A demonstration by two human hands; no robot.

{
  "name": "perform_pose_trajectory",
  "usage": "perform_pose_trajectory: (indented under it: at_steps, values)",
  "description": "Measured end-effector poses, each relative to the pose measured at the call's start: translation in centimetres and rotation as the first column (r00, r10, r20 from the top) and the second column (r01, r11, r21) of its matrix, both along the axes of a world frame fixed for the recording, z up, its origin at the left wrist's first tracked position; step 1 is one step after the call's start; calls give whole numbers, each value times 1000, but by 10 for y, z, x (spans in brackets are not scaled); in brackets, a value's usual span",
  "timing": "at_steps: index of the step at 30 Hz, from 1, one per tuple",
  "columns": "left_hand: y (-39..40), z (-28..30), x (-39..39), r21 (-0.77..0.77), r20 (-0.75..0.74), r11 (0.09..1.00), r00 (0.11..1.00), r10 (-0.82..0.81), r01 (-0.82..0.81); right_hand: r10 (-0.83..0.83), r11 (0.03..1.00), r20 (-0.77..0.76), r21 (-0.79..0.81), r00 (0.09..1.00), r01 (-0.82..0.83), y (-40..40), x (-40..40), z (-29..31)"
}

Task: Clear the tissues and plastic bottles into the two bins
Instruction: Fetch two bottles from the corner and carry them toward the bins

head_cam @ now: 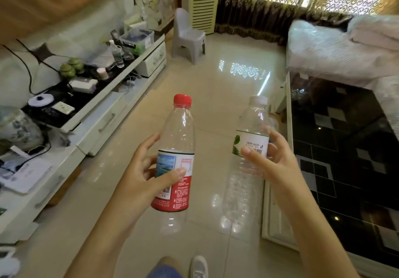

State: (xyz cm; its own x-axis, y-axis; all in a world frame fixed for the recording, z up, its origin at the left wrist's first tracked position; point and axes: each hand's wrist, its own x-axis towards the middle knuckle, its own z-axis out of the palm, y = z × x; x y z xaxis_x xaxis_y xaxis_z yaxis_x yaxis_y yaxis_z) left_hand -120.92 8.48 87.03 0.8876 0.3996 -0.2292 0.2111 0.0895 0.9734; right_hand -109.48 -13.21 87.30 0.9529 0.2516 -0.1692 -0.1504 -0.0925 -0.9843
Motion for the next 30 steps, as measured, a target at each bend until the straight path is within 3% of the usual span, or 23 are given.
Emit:
perform_pose_trajectory:
  at_steps: [7, 16, 30]
  values:
    - [71, -18, 130, -23, -16, 997, 997, -78, 77, -75, 997, -55, -14, 996, 74, 56, 99, -16]
    - [139, -9, 312, -18, -15, 951, 951, -308, 307, -244, 970, -47, -6, 969, 244, 111, 221, -11]
    - [50, -35, 565, -30, -83, 796, 792, -605, 604, -579, 812, -153, -24, 801, 583, 32, 394, -64]
